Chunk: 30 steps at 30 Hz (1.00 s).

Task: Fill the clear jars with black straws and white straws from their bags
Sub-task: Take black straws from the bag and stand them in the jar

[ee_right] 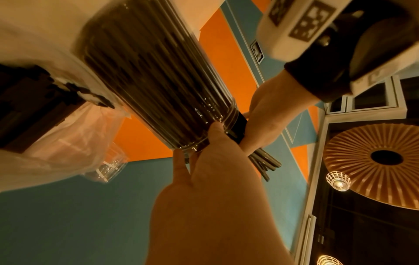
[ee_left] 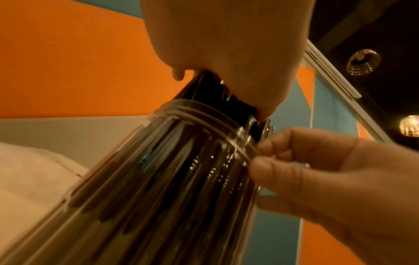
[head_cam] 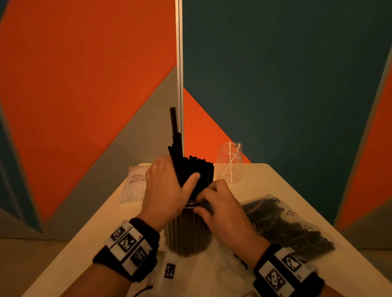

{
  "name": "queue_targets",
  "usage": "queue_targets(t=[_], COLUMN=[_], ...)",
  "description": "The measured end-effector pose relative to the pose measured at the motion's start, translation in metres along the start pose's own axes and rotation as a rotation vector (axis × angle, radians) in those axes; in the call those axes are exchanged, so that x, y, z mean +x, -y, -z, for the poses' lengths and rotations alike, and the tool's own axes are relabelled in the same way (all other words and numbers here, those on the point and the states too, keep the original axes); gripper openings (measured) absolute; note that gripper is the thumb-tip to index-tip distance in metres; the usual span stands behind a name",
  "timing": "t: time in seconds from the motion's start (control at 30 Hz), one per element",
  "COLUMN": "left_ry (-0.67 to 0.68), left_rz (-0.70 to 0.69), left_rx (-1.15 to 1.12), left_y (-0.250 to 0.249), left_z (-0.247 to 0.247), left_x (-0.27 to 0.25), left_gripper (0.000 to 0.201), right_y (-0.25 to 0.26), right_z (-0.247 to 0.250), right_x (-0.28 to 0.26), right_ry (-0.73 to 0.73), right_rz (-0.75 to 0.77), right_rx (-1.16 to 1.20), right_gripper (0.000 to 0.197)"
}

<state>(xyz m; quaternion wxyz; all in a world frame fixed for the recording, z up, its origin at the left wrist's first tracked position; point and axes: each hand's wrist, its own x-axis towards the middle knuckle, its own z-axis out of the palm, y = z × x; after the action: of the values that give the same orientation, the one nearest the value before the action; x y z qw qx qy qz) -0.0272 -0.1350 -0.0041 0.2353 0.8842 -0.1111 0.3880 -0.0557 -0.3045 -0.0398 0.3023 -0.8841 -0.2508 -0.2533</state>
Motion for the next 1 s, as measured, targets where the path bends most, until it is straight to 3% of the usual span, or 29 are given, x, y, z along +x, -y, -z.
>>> queue_targets(t=[0.07, 0.17, 0.3, 0.4, 0.5, 0.67, 0.83, 1.0], left_ry=[0.03, 0.018, -0.102, -0.189, -0.201, -0.116, 0.073, 0.195], left_rz=[0.007, 0.021, 0.135, 0.09, -0.026, -0.211, -0.298, -0.351], left_rx=[-0.092, -0.29, -0.549, -0.599, -0.433, -0.147, 0.061, 0.254], left_y=[0.002, -0.004, -0.015, -0.026, -0.036, -0.038, -0.015, -0.012], left_z=[0.007, 0.016, 0.023, 0.037, 0.056, 0.056, 0.011, 0.01], left_x=[0.005, 0.013, 0.027, 0.049, 0.078, 0.077, 0.002, -0.004], left_gripper=[0.055, 0.05, 0.042, 0.05, 0.064, 0.025, 0.052, 0.063], right_y=[-0.001, -0.001, -0.001, 0.0, 0.0, -0.001, -0.002, 0.0], right_z=[-0.001, -0.002, -0.003, -0.002, -0.002, -0.001, -0.003, -0.003], right_x=[0.0, 0.001, 0.001, 0.0, 0.0, -0.001, -0.001, -0.002], right_ry=[0.003, 0.001, -0.001, 0.002, 0.007, 0.009, 0.007, 0.008], right_rz=[0.003, 0.002, -0.009, -0.01, -0.008, -0.011, 0.016, 0.028], right_rx=[-0.012, -0.017, -0.026, -0.03, -0.028, -0.031, -0.067, -0.085], right_gripper=[0.021, 0.021, 0.021, 0.021, 0.021, 0.022, 0.023, 0.03])
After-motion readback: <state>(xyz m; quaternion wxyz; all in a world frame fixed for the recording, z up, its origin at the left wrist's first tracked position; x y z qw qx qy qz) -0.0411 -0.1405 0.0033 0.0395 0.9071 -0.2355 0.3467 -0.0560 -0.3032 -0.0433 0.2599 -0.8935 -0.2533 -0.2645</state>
